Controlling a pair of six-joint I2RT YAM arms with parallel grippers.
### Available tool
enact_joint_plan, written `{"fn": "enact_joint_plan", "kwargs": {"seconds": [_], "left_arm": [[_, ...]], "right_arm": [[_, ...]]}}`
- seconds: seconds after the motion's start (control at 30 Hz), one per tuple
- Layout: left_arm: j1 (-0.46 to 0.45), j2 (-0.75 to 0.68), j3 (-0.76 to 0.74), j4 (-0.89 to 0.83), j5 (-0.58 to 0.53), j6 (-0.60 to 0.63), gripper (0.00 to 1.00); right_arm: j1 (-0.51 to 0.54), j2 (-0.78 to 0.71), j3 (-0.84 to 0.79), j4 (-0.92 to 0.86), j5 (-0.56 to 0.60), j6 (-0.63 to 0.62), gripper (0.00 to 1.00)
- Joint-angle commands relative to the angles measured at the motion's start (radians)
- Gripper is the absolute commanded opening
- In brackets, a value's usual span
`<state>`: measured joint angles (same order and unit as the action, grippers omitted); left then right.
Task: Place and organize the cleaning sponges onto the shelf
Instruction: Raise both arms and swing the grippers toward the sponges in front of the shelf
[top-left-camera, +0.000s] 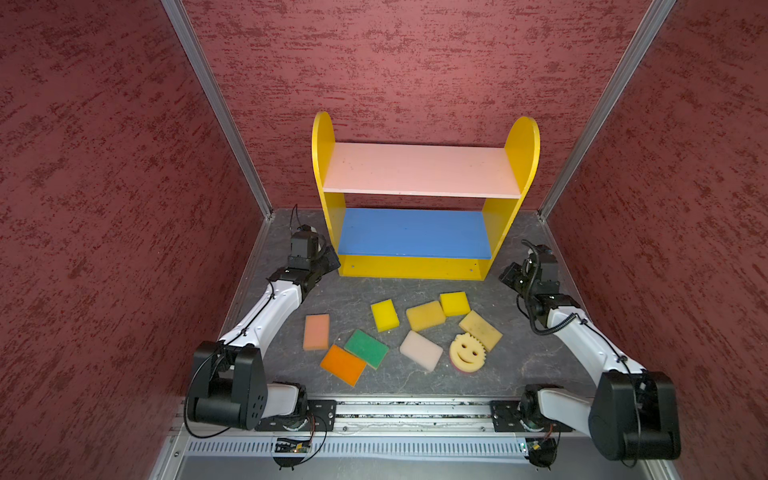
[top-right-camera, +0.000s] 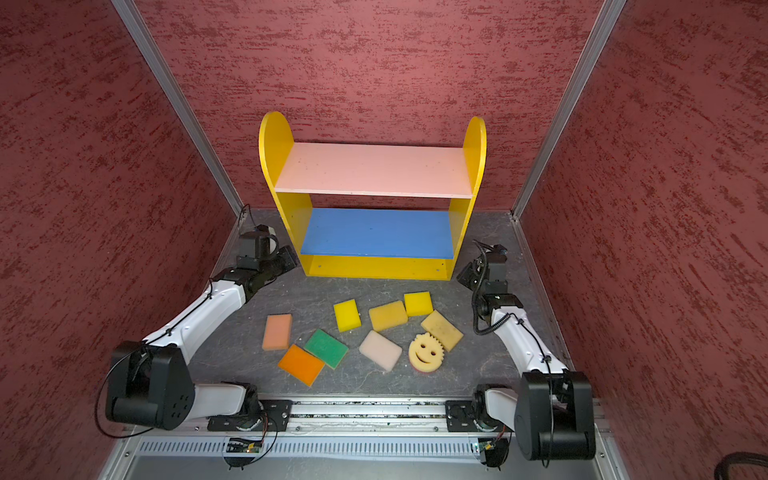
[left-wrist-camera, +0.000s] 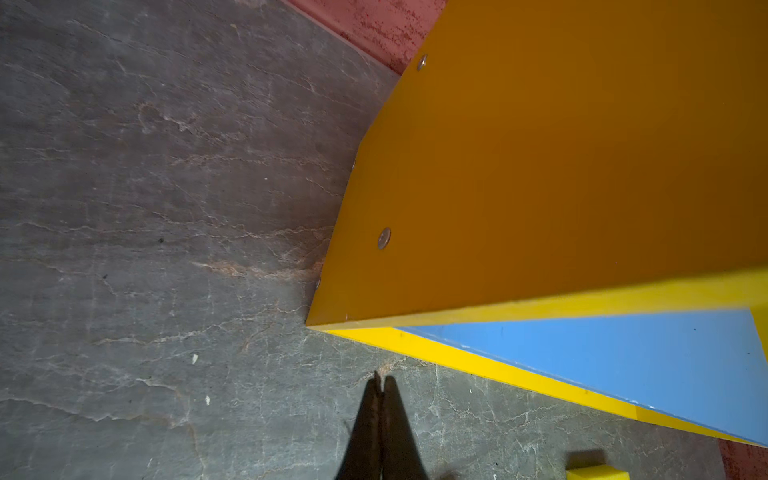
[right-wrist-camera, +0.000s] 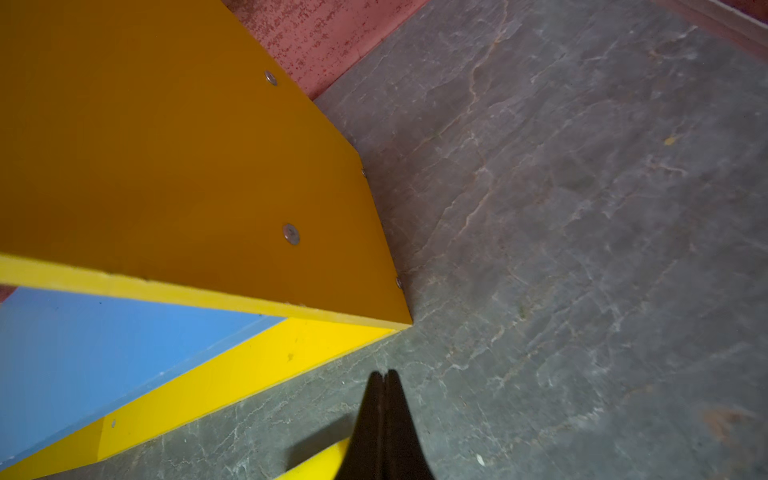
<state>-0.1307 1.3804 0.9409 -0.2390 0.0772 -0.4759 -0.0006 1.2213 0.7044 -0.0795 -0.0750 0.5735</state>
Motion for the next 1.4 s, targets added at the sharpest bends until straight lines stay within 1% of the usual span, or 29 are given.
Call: {"fn": "enact_joint_plan", "kwargs": {"seconds": [0.0, 0.2, 0.37, 0.5, 0.63, 0.97, 1.1, 1.2, 1.37], "left_arm": [[-0.027, 0.045, 0.038, 0.035, 0.0, 0.013, 0.0], [-0.07, 0.12, 0.09, 0.052, -0.017, 0.006, 0.0], [-0.083, 0.175, 0.135, 0.047, -0.016, 0.005, 0.0], [-0.093, 0.198, 0.15, 0.082, -0.004, -0.004, 0.0], [-0.104, 0.231, 0.189, 0.063, 0.007, 0.003, 0.0], [-0.133, 0.262, 0.229, 0.074, 0.015, -0.001, 0.0], [-0.137, 0.268, 0.25, 0.054, 0.01, 0.001, 0.0], [-0.146, 0.249, 0.254, 0.049, 0.016, -0.005, 0.0], [-0.191, 0.175, 0.241, 0.015, -0.018, 0.0, 0.0]], "right_arm": [[0.007, 0.041, 0.054, 0.062, -0.038, 0.036, 0.0], [0.005, 0.15, 0.149, 0.084, -0.048, 0.026, 0.0], [0.005, 0.226, 0.218, 0.109, -0.068, 0.033, 0.0], [0.005, 0.297, 0.27, 0.107, -0.068, 0.031, 0.0], [0.004, 0.35, 0.325, 0.11, -0.063, 0.025, 0.0], [-0.005, 0.463, 0.425, 0.121, -0.07, 0.026, 0.0], [-0.007, 0.463, 0.421, 0.127, -0.089, 0.037, 0.0], [-0.007, 0.43, 0.395, 0.108, -0.088, 0.024, 0.0], [-0.007, 0.288, 0.284, 0.072, -0.065, -0.017, 0.0]]}}
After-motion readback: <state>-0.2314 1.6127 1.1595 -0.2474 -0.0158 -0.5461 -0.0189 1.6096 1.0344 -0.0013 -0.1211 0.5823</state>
